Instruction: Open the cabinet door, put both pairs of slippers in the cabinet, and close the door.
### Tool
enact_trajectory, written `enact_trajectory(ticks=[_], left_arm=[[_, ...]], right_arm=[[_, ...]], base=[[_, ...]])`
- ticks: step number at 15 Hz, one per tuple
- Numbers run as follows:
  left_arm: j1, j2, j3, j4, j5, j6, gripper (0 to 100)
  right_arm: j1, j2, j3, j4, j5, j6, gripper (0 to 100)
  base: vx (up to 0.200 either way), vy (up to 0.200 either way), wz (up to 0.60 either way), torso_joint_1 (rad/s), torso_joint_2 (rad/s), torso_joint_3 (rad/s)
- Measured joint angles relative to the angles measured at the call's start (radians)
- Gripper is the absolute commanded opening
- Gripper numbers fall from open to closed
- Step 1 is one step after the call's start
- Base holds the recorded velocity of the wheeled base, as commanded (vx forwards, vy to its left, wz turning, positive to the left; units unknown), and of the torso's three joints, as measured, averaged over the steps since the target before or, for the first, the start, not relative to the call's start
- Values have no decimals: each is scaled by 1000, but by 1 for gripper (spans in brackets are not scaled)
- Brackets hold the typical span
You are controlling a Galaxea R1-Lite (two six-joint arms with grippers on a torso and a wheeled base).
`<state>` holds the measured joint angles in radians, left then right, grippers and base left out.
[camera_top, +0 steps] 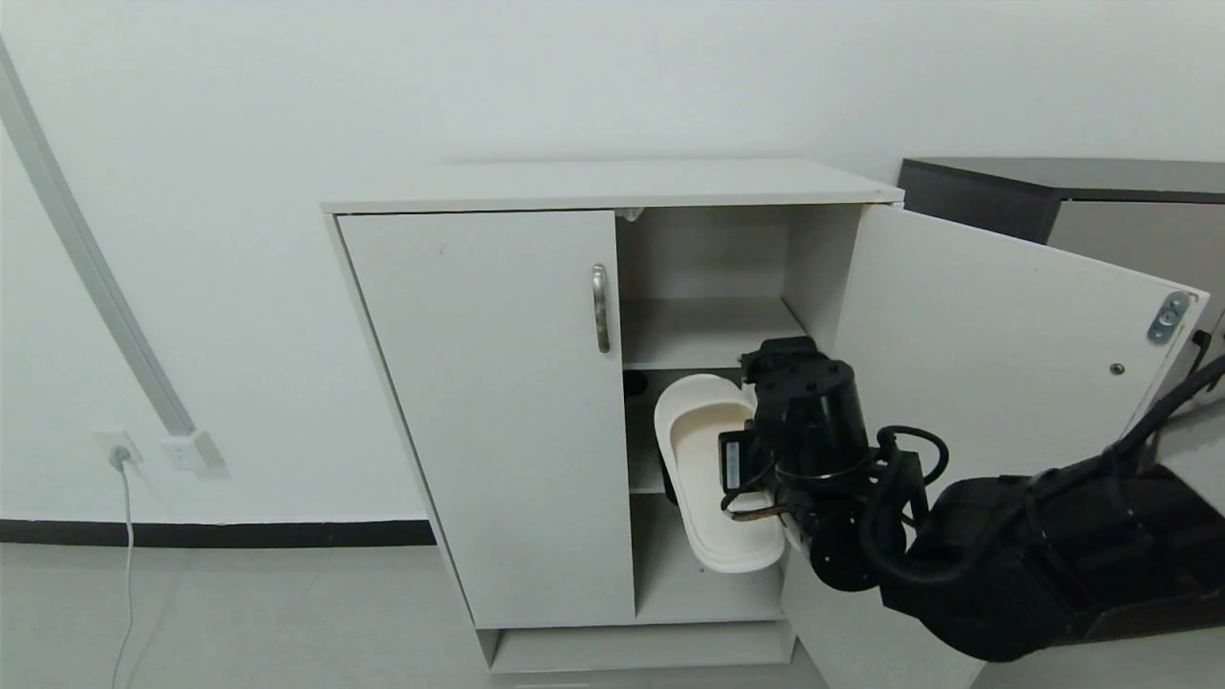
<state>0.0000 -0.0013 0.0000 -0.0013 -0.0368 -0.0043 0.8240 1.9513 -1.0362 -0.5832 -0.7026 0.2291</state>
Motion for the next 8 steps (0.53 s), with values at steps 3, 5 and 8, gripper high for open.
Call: enact_trajectory(ticks=[3, 5, 8], left_arm=[[0, 0, 0, 0, 0, 0, 0], [0, 0, 0, 0, -2, 0, 0], [0, 0, 0, 0, -3, 4, 0]], right_arm=[[-9, -11, -90, 49, -2, -4, 0], [-18, -6, -102, 50, 0, -5, 0], [-21, 7, -109, 48, 2, -5, 0]], base=[[0, 0, 0, 0, 0, 0], [100, 0, 0, 4, 1, 4], [200, 0, 0, 2, 2, 7]])
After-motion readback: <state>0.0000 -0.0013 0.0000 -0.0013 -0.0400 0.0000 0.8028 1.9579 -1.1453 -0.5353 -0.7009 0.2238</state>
